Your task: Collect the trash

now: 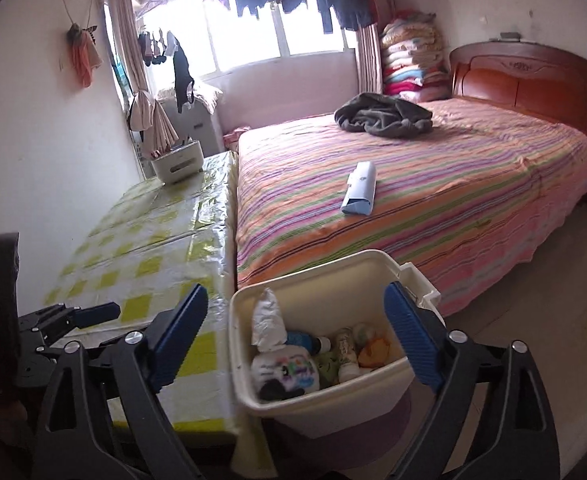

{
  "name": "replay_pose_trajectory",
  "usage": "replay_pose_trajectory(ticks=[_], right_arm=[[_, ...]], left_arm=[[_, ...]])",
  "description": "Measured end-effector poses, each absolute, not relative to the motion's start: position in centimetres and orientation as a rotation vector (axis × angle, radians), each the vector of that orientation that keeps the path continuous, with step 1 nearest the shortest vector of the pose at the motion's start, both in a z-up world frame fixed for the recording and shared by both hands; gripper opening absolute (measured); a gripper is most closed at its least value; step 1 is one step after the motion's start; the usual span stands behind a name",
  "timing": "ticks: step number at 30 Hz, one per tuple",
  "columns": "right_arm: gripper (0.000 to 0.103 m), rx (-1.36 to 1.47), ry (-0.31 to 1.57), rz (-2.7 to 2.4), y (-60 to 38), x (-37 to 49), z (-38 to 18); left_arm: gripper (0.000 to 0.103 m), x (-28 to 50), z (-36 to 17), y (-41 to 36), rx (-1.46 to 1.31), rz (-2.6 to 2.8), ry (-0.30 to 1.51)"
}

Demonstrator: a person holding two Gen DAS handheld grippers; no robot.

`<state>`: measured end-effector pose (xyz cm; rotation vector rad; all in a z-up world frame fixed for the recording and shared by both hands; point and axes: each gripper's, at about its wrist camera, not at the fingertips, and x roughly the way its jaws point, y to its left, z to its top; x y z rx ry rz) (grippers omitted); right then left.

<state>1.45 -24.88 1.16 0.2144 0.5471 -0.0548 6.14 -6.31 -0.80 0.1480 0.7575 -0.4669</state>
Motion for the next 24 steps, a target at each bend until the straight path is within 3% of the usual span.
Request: replay_pose_trajectory(ticks=[8,13,24], right_arm=[[0.09,0.114,0.561,-0.087,-20.7,-2.8,-1.1],[0.09,0.094,0.612,-0.076,-19.0,-3.7,-2.5],[0.09,0.073,0.623,-0.09,-18.3,-4.0,0.1]], left_arm=[[0.072,2.0,1.1,-5.8,0.19,-0.414,0.708],[0.081,0.2,1.9,-4.9,0.195,-0.399,0.68],[0.082,-0.9,2.8,-4.1,0.212,-0.38,0.656]])
